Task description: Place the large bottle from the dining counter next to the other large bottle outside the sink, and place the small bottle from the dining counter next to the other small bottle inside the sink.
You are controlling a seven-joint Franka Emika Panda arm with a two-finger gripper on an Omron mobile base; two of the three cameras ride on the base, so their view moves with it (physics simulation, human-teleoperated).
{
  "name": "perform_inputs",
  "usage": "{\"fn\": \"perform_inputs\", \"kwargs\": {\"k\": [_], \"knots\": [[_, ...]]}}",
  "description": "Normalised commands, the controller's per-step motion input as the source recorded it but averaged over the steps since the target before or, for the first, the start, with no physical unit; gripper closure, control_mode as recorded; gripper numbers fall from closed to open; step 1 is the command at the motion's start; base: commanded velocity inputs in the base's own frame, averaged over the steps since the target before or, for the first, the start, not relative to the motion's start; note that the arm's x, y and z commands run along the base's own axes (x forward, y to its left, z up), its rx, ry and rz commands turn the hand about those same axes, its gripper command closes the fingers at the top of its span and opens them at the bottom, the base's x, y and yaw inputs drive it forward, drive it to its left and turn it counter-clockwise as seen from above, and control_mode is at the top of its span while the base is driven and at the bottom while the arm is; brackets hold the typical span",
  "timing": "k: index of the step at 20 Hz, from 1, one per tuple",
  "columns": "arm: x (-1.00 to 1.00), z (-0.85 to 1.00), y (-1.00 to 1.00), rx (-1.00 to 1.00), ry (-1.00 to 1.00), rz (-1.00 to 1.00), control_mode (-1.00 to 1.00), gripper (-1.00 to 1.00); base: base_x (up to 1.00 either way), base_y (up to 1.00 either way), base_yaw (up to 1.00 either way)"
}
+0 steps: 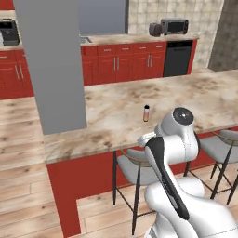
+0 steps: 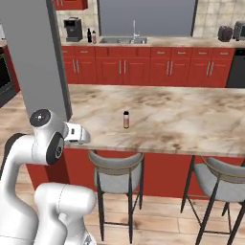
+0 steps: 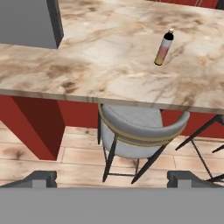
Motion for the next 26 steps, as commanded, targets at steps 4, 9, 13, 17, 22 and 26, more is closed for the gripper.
{"fn": "perform_inputs", "kwargs": {"k": [4, 9, 13, 17, 22, 26], "knots": [[0.0, 0.0, 0.0, 0.0, 0.0, 0.0, 1.0, -1.0, 0.0, -0.61, 0.13], [0.0, 0.0, 0.0, 0.0, 0.0, 0.0, 1.0, -1.0, 0.03, -0.6, 0.19], [0.0, 0.0, 0.0, 0.0, 0.0, 0.0, 1.0, -1.0, 0.13, -0.36, 0.24], [0.0, 0.0, 0.0, 0.0, 0.0, 0.0, 1.0, -1.0, 0.18, -0.24, 0.25], [0.0, 0.0, 0.0, 0.0, 0.0, 0.0, 1.0, -1.0, 0.24, -0.24, 0.2], [0.0, 0.0, 0.0, 0.0, 0.0, 0.0, 1.0, -1.0, 0.43, -0.31, 0.11]]}}
